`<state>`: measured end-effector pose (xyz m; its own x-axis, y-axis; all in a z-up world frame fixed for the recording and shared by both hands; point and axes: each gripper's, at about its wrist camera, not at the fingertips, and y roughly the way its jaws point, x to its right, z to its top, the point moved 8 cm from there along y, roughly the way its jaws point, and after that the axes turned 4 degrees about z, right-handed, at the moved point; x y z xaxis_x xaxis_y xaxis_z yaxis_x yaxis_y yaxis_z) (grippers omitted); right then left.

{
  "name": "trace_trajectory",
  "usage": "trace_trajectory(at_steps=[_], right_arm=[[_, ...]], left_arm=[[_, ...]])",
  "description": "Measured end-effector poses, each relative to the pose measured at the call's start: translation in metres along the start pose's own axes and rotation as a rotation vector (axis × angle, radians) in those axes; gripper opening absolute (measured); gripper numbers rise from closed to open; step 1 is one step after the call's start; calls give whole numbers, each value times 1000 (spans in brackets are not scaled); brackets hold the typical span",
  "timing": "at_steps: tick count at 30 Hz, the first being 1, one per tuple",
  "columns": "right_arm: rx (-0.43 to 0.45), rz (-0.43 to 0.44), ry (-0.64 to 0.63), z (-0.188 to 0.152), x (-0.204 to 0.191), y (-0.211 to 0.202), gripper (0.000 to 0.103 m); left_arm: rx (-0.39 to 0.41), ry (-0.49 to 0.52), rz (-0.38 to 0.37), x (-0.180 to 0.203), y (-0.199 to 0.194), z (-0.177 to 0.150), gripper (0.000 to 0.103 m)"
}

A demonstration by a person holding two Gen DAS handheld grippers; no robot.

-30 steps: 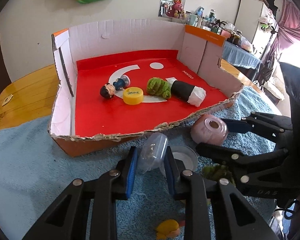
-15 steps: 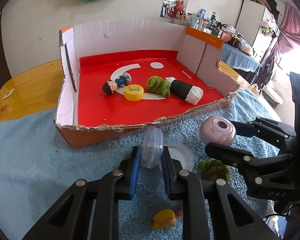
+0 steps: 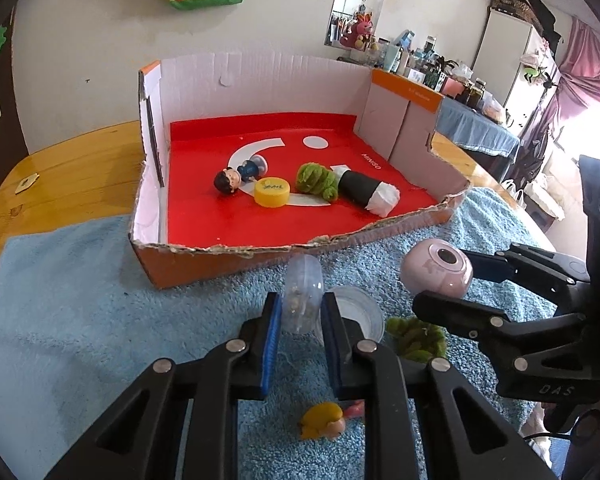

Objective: Organize objects
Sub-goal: 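Grasp the clear plastic cup with the left gripper while the right grasps the pink container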

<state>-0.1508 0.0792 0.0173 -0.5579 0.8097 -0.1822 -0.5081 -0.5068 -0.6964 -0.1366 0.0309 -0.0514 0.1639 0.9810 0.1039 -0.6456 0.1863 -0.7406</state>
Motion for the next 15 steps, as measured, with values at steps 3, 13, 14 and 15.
trace_trajectory(at_steps=[3, 13, 14, 15], right_arm=[[5, 7, 4, 1, -1, -1, 52], [-5, 24, 19, -1, -2, 0, 52], [-7, 23, 20, -2, -2, 0, 52], [-9, 23, 21, -2, -2, 1, 52]], left_arm=[[8, -3, -4, 0, -4, -1, 21], [11, -16, 3, -5, -8, -4, 21], [10, -12, 5, -4, -8, -4, 21], [8, -9, 4, -4, -7, -5, 21]])
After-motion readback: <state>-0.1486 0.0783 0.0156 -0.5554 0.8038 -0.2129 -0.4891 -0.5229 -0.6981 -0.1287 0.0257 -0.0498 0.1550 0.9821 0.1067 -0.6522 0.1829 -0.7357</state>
